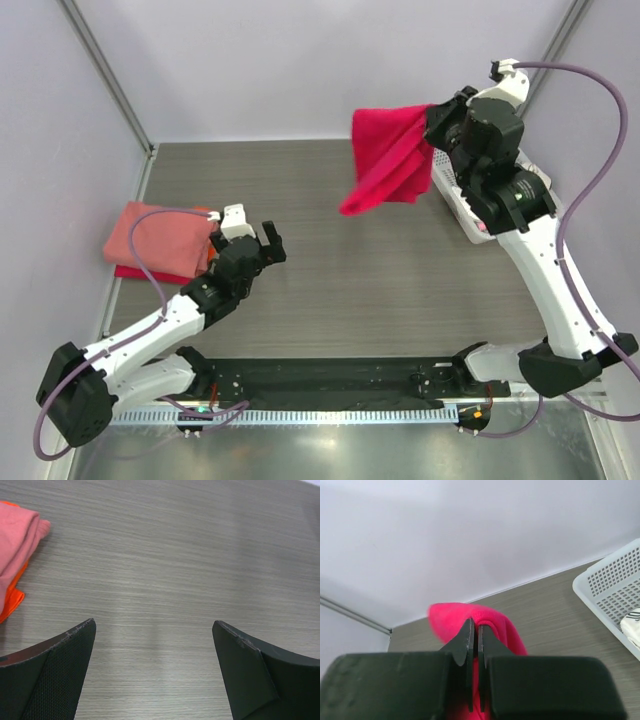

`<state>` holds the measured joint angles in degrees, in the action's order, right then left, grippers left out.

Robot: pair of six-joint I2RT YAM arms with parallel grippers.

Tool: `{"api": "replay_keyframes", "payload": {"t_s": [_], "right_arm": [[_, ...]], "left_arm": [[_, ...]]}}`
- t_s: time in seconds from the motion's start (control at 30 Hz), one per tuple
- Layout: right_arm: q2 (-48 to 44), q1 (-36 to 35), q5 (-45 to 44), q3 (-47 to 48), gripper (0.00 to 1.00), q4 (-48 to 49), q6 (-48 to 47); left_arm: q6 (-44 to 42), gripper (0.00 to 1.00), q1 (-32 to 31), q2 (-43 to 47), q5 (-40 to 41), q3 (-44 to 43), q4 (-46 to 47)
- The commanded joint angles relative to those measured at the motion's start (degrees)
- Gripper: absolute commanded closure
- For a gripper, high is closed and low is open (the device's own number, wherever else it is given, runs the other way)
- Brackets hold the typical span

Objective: Fold and stack the t-shirts

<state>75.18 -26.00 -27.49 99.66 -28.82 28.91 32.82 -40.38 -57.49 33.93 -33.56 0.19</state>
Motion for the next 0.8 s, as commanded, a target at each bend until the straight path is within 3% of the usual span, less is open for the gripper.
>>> {"api": "replay_keyframes", "payload": {"t_s": [0.0,0.07,0.1,0.13,0.17,0.3,0.43,0.57,0.77], "right_arm": [[-2.0,0.6,3.8,2.1,0.99,-1.9,-0.7],[-2.8,0.7,4.4,-1.7,0.94,-2.6,-0.1],[-3.1,0.6,6.0,-3.7,0.41,-2.7,0.4],[-3.5,0.7,6.6,-6.1,0.16,-3.8,1.8],[-4.0,0.7,7.3,-11.1,0.01,-4.5,2.5],[-7.7,0.6,10.1,-25.6,0.02,-3.1,4.3],[-12.0,0.6,14.6,-39.7,0.16,0.2,3.4],[-13.0,0.6,18.8,-47.0,0.34,1.6,1.8],[-11.6,0.6,19.8,-55.4,0.35,5.5,3.0]], "left_arm": [[0.7,0.01,0.0,2.6,3.8,-0.5,1.2],[0.8,0.00,0.0,4.2,5.2,0.2,1.2],[0.8,0.01,0.0,4.8,5.4,0.4,1.3],[0.8,0.00,0.0,5.6,5.7,0.7,1.3],[0.9,0.01,0.0,6.1,5.9,1.0,1.3],[1.0,0.01,0.0,6.6,5.4,1.2,1.4],[0.3,0.00,0.0,3.8,1.0,-0.3,1.6],[0.1,0.01,0.0,-1.7,-2.7,-2.6,0.9],[-0.4,0.00,0.0,-6.0,-8.3,-5.1,0.8]]}}
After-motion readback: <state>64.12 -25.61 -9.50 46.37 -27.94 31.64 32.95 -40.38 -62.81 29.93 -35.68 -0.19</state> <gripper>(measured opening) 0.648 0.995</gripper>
